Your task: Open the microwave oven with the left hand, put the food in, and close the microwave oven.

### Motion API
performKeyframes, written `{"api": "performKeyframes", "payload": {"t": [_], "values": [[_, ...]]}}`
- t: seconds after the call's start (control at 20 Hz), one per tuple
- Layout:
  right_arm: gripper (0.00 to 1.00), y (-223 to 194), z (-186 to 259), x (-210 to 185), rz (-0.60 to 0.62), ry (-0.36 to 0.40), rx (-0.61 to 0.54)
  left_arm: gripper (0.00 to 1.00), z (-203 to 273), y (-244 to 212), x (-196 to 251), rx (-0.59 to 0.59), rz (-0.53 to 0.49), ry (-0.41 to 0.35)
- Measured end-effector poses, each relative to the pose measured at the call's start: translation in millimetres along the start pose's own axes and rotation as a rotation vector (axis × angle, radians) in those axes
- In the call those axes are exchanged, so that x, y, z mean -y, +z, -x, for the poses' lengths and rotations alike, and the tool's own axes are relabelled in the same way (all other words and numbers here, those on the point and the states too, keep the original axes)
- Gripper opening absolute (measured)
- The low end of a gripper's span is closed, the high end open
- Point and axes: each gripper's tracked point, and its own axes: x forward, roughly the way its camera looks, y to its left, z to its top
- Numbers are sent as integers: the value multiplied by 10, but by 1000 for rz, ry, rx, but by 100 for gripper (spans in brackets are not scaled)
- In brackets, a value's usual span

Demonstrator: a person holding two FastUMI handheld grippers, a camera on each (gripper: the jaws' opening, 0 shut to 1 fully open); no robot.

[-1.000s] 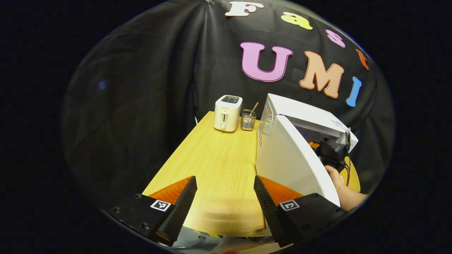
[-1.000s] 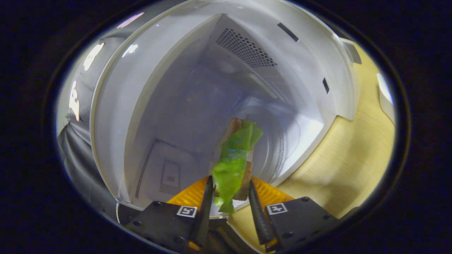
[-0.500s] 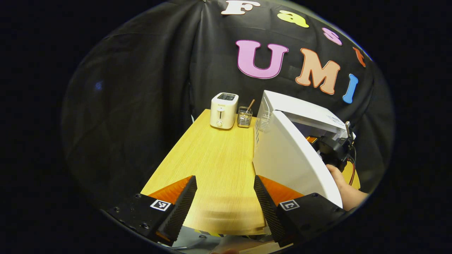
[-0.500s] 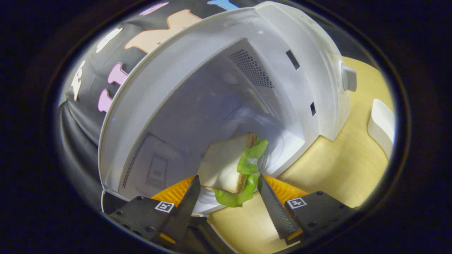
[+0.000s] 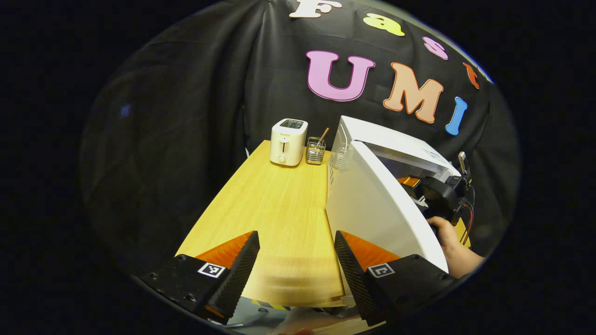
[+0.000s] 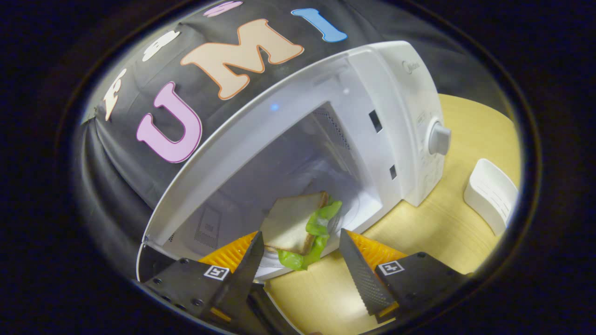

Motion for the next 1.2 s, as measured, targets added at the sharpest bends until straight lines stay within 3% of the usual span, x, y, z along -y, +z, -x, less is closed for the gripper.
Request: {"api": "performKeyframes", "payload": {"t": [0.3,0.5,0.7,0.75,0.8,0.9,1.05,1.1,1.2], "values": [[99,207,435,126,107,-3,35,95,73,-97,216,-17,-41,-42],[100,352,817,126,154,11,50,86,92,-148,331,-27,-56,-75],[100,595,1226,14,248,45,106,64,114,-227,425,-55,-59,-90],[100,643,1314,17,272,46,117,52,115,-234,466,-58,-65,-94],[100,679,1383,23,286,49,121,47,104,-250,492,-61,-75,-94],[99,740,1508,87,294,42,123,18,123,-259,538,-58,-100,-85],[99,835,1648,293,337,4,129,18,164,-335,681,-69,-124,-117],[99,854,1694,359,356,-6,130,12,178,-348,716,-71,-130,-115],[100,908,1809,503,391,-31,132,8,163,-352,771,-69,-142,-108]]}}
